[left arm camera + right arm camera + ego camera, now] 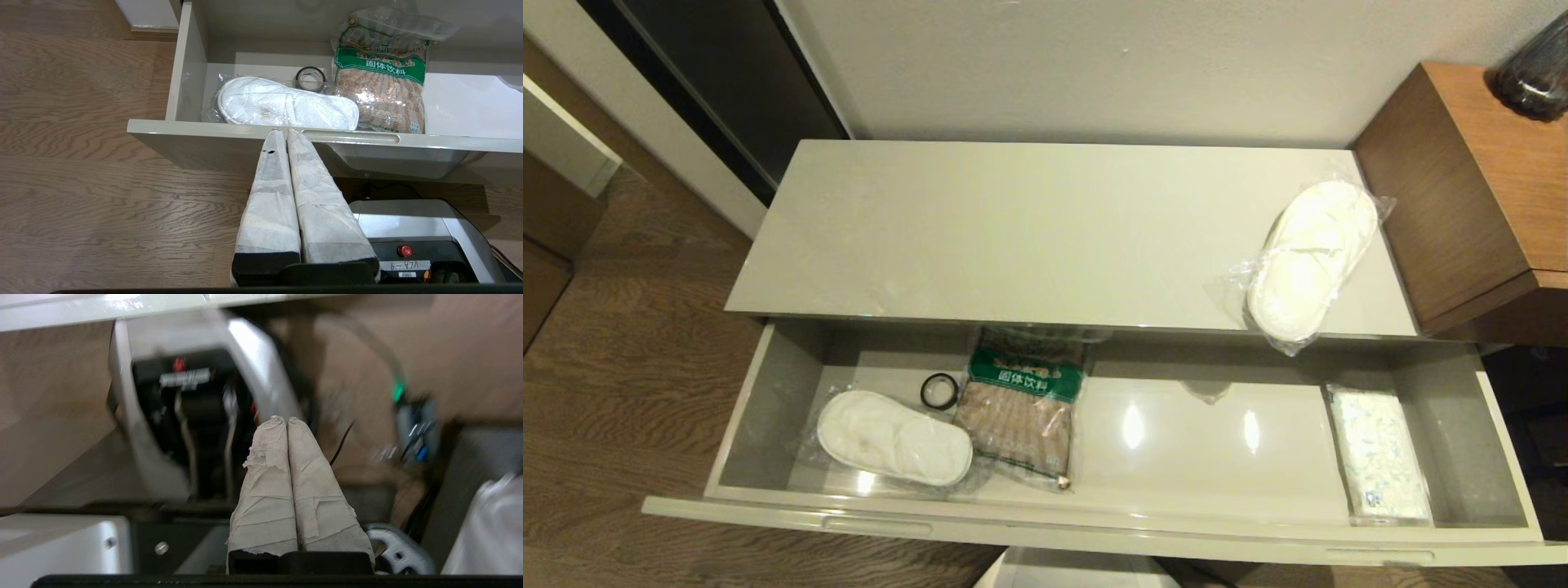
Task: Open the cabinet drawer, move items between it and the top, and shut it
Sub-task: Close the drawer
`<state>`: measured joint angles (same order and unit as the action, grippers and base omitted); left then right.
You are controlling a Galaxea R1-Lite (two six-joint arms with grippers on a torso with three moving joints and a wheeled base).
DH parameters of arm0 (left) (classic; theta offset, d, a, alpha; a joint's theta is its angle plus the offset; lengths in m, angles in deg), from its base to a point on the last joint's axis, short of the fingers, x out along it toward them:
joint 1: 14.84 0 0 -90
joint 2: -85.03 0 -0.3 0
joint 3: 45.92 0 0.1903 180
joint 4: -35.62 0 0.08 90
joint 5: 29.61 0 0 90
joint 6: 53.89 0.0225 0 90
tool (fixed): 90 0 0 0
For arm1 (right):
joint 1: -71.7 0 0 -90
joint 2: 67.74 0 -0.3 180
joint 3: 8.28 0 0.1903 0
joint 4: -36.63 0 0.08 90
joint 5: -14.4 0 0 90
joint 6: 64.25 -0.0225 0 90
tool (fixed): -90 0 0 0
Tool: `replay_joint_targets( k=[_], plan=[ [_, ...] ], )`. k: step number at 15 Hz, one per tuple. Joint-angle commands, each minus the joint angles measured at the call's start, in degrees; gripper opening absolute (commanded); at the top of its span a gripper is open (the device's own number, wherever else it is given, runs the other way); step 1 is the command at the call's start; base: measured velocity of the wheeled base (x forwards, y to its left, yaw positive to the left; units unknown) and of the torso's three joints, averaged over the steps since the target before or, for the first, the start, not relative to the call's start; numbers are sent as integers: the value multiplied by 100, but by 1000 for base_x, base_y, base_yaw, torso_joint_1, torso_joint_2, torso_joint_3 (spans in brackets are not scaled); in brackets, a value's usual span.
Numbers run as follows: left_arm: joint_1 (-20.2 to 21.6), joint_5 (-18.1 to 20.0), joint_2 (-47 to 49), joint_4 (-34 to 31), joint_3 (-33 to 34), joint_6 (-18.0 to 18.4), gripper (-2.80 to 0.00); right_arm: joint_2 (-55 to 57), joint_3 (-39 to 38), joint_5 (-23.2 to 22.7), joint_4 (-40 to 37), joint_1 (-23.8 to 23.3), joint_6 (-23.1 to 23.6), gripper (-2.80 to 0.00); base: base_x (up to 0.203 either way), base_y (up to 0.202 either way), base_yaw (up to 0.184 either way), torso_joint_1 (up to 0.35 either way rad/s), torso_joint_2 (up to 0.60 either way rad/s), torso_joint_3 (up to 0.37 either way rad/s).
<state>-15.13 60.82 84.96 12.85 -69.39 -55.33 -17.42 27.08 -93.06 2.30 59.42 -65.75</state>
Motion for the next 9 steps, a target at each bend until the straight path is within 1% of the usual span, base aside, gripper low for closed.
replay_joint_targets(
  k=[1,3,6,7,8,9],
  plan=[
    [3,1,7,2,1,-6,-280,1342,177,-48,61,4,-163,-280,0,0,0,0,0,0],
    [1,1,7,2,1,-6,-280,2014,316,-68,143,45,-289,-280,0,0,0,0,0,0],
    [-6,1,7,2,10,-6,-280,3119,517,-65,194,429,-413,-280,0,0,0,0,0,0],
    [-6,1,7,2,1,-6,-280,3439,647,-54,198,596,-586,-280,0,0,0,0,0,0],
    [1,1,7,2,1,-6,-280,3727,837,-27,195,766,-932,-280,0,0,0,0,0,0],
    [-6,1,7,2,1,-3,-280,4072,973,100,197,977,-1297,-280,0,0,0,0,0,0]
  ],
)
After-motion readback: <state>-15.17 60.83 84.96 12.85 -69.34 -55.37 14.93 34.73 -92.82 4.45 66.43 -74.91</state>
